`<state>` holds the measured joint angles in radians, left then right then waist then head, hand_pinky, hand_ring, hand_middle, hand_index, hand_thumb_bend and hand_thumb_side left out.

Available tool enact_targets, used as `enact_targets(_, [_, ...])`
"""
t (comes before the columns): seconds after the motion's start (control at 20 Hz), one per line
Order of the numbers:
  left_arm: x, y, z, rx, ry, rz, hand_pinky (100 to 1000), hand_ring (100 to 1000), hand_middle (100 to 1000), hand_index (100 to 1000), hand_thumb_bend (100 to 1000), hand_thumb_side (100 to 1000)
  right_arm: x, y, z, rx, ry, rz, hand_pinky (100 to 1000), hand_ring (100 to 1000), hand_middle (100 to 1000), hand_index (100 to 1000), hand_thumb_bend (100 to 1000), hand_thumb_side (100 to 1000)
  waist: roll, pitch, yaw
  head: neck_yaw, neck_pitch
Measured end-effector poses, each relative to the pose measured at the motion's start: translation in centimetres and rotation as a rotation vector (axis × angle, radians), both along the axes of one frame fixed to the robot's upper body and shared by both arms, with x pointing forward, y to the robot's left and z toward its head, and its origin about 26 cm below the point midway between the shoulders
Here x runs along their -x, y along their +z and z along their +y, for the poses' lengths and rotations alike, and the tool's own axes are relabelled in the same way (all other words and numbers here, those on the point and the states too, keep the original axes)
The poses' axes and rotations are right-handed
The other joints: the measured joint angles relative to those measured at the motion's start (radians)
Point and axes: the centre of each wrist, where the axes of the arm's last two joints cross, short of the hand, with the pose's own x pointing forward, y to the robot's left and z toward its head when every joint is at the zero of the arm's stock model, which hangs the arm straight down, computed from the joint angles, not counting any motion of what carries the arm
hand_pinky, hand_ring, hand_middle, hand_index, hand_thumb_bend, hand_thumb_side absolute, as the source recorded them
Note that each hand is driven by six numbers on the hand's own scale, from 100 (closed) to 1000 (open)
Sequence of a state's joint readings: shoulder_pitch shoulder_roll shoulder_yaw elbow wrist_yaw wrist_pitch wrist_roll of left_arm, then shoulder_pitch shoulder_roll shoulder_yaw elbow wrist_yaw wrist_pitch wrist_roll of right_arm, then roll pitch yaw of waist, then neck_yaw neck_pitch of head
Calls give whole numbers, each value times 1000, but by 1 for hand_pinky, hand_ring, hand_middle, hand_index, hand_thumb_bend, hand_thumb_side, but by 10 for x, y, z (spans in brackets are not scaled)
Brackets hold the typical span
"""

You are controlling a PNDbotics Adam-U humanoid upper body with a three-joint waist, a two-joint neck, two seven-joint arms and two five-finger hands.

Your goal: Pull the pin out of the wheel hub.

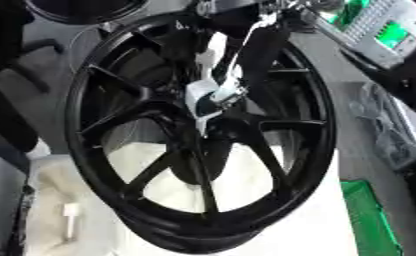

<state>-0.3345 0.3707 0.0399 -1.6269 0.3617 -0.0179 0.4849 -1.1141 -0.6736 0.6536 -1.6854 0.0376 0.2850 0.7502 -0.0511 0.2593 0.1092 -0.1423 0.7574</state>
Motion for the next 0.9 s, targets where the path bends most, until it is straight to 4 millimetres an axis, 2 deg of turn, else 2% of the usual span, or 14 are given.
enact_targets(0.05, [0, 0, 0, 0, 0, 0, 676, 717, 728, 761, 387, 703, -1, -2, -1, 3, -3, 3, 816, 786, 784, 844, 533, 308, 0, 0, 1, 0, 1])
enact_targets(0.4, [-1, 2, -1, 3, -3, -4, 677, 717, 728, 761, 387, 703, -7, -12, -8, 32, -2, -4, 822, 803, 793, 851, 524, 297, 3, 0, 3, -1, 5])
enact_targets(0.9, [-1, 3, -1, 4, -5, -8, 678, 717, 729, 761, 386, 703, -12, -16, -13, 49, 1, -34, 819, 800, 787, 845, 513, 287, 5, 0, 8, -1, 5])
